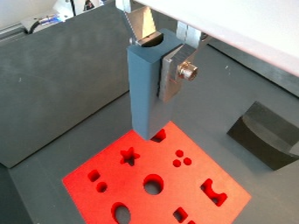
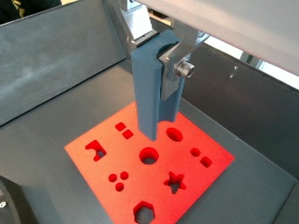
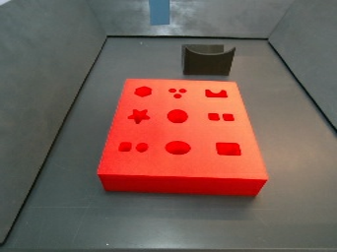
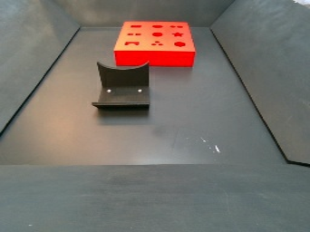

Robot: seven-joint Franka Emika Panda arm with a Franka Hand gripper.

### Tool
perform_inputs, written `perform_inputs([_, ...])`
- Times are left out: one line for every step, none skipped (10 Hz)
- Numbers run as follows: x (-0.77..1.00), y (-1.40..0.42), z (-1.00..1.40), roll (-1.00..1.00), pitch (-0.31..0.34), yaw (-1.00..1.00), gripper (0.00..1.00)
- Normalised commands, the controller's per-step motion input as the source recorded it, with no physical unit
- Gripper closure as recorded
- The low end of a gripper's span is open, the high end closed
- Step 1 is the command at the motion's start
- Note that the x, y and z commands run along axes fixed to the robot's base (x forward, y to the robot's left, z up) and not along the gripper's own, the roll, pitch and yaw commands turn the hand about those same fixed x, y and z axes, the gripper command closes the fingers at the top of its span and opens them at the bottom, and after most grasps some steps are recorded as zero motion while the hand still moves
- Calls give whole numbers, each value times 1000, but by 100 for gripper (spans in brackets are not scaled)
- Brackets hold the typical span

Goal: Insert the arch object.

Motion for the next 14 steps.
perform_inputs([166, 0, -203, -37, -10, -60, 100])
perform_inputs([523, 160, -640, 57, -21, -109, 100])
perform_inputs([657, 251, -831, 117, -30, -214, 100])
perform_inputs([740, 203, -777, 163, -40, -286, 100])
perform_inputs([846, 94, -740, 201, -11, -351, 100])
perform_inputs([874, 29, -774, 196, -19, -386, 100])
perform_inputs([757, 0, -754, 236, 0, -506, 100])
perform_inputs([503, 0, -600, 191, 0, -734, 100])
perform_inputs([391, 80, -437, 79, 0, -834, 100])
perform_inputs([383, 117, -369, 24, 0, -843, 100])
perform_inputs([383, 134, -323, 0, 0, -843, 100])
perform_inputs([386, 157, -294, 0, -3, -840, 100])
perform_inputs([389, 166, -289, 0, -3, -837, 100])
perform_inputs([383, 166, -286, 0, -3, -840, 100])
